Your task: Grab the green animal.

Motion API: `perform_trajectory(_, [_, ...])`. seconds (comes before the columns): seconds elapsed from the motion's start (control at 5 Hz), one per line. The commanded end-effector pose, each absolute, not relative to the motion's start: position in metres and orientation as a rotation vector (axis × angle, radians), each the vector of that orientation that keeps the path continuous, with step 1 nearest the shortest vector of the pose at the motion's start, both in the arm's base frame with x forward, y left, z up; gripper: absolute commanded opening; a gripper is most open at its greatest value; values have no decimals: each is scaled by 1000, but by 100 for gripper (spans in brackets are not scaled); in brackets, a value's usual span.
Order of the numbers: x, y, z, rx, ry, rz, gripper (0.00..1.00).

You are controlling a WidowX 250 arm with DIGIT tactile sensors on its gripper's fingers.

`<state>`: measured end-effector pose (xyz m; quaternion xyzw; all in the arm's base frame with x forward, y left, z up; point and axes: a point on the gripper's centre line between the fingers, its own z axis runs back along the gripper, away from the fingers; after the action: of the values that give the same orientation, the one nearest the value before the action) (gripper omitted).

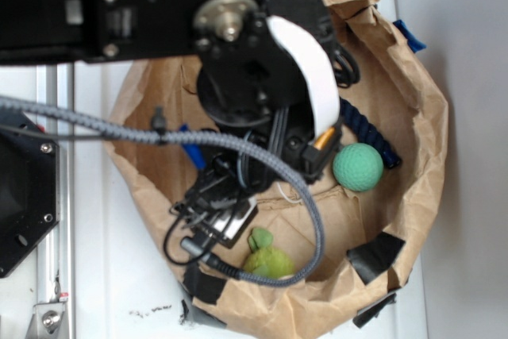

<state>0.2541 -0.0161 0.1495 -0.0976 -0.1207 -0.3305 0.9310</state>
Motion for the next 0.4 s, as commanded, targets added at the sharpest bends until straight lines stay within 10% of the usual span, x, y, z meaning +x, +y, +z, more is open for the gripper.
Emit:
perform_trajectory(0.0, [255,-19,159,-185,-279,-677,100])
perform_trajectory(0.2, [264,-22,159,-210,-228,-907,100])
